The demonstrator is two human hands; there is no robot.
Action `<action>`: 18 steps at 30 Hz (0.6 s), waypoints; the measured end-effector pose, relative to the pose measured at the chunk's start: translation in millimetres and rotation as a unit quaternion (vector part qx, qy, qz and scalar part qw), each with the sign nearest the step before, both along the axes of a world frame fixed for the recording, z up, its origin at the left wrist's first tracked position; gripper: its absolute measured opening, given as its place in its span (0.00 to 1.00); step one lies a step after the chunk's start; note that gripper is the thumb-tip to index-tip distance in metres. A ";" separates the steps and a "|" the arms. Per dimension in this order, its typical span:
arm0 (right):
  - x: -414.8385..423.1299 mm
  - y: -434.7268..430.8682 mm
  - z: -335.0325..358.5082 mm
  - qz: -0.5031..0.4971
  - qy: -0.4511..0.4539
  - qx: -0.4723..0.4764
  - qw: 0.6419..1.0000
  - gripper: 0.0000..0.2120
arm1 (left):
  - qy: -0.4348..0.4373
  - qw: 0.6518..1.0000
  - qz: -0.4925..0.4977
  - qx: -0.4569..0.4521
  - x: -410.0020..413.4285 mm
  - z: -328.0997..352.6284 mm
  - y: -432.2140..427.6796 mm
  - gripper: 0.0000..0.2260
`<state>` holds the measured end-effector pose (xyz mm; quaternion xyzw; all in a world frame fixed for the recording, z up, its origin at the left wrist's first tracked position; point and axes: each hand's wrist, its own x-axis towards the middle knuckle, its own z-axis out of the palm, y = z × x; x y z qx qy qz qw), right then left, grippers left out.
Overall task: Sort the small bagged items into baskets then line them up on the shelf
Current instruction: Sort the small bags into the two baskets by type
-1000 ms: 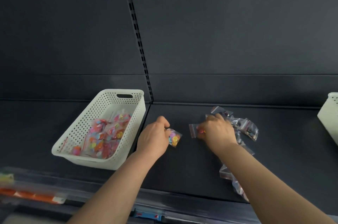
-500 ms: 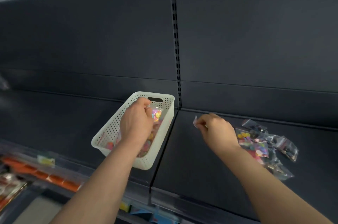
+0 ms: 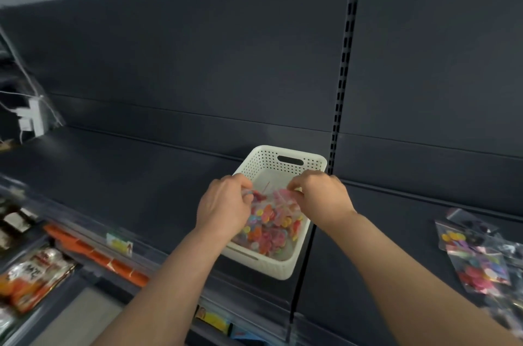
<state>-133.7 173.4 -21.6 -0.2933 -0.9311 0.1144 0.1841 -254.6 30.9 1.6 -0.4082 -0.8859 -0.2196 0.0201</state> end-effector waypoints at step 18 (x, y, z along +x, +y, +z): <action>186.7 35.1 -24.5 -0.212 -0.031 0.000 0.977 0.13 | -0.077 0.970 -0.231 -0.028 146.2 -4.3 110.0 0.07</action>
